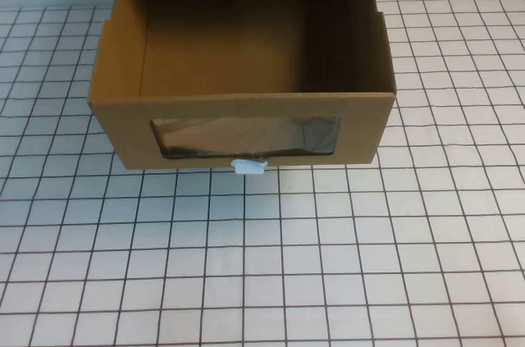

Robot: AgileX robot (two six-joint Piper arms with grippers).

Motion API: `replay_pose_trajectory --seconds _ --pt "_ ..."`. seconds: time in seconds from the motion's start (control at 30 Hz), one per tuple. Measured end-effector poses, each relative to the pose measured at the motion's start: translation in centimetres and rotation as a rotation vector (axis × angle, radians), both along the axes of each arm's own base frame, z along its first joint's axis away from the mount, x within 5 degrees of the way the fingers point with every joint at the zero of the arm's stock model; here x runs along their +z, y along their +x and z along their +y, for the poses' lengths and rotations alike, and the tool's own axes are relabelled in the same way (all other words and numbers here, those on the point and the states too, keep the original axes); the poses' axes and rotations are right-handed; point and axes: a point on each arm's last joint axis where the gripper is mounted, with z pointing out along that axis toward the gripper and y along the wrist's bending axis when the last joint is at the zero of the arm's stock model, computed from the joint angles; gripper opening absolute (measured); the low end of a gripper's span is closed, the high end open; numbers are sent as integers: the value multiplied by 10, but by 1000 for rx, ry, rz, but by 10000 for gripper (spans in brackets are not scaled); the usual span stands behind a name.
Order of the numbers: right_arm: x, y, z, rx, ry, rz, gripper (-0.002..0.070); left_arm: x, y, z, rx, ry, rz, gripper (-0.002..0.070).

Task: Close the shoe box

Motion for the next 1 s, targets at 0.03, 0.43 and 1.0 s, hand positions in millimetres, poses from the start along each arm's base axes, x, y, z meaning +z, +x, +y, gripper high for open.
replay_pose_trajectory --seconds 0.03,0.43,1.0 --pt "0 0 0 0 0 0 -14 0 0 0 0 0 0 -2" --pt "0 0 0 0 0 0 -14 0 0 0 0 0 0 -2" --pt "25 4 2 16 25 -275 -13 18 3 -1 -10 -38 -197 -3"
